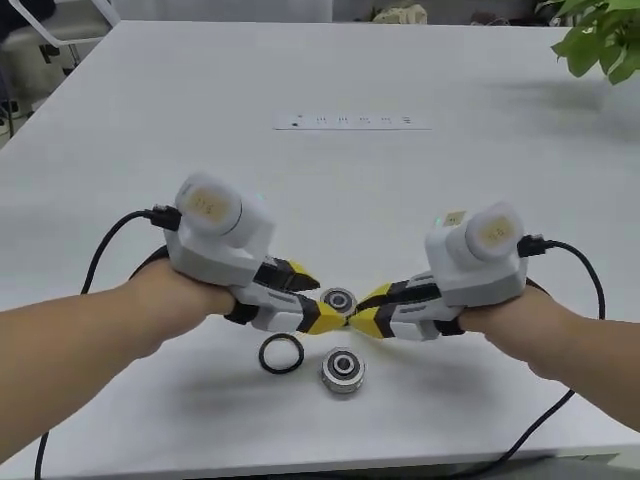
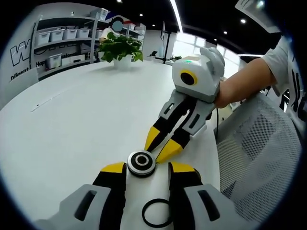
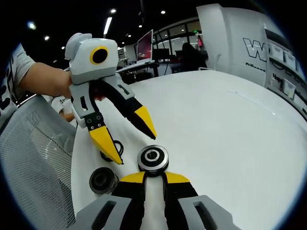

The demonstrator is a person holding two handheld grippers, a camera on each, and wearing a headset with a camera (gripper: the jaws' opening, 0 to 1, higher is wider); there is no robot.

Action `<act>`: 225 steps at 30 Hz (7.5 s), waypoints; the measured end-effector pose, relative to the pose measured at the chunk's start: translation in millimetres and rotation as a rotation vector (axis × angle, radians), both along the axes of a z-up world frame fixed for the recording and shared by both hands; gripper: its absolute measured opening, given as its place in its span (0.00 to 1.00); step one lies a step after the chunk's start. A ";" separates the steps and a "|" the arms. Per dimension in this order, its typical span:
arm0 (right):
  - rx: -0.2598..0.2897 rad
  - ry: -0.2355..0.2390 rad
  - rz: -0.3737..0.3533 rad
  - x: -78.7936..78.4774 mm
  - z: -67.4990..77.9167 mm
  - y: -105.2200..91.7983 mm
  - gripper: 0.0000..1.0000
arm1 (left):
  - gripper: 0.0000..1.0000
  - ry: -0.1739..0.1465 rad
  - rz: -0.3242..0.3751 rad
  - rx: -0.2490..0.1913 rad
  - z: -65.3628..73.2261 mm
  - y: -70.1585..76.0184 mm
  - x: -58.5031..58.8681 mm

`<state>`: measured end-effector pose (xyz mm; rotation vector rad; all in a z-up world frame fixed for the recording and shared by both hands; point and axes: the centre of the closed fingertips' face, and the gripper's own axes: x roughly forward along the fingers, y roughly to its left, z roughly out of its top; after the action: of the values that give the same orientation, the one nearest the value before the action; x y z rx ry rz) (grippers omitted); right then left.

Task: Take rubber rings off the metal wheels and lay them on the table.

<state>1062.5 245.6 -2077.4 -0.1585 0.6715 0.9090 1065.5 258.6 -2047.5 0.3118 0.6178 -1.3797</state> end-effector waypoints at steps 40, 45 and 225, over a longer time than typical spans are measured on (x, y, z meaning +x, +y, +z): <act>0.031 0.030 -0.060 -0.6 0.1 -3.3 0.00 | 0.07 -0.148 0.006 0.052 -9.9 -9.2 10.7; 0.051 0.046 -0.082 -0.2 0.2 -3.8 0.00 | 0.07 -0.154 0.006 0.048 -9.7 -8.8 10.5; 0.291 0.321 -0.085 -26.0 12.0 66.8 0.00 | 0.64 -0.140 0.124 -0.038 49.5 107.3 -41.5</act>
<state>1036.6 312.4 -2065.4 0.2789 0.8261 0.9480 1024.0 365.9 -1998.0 0.3311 0.4862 -1.2378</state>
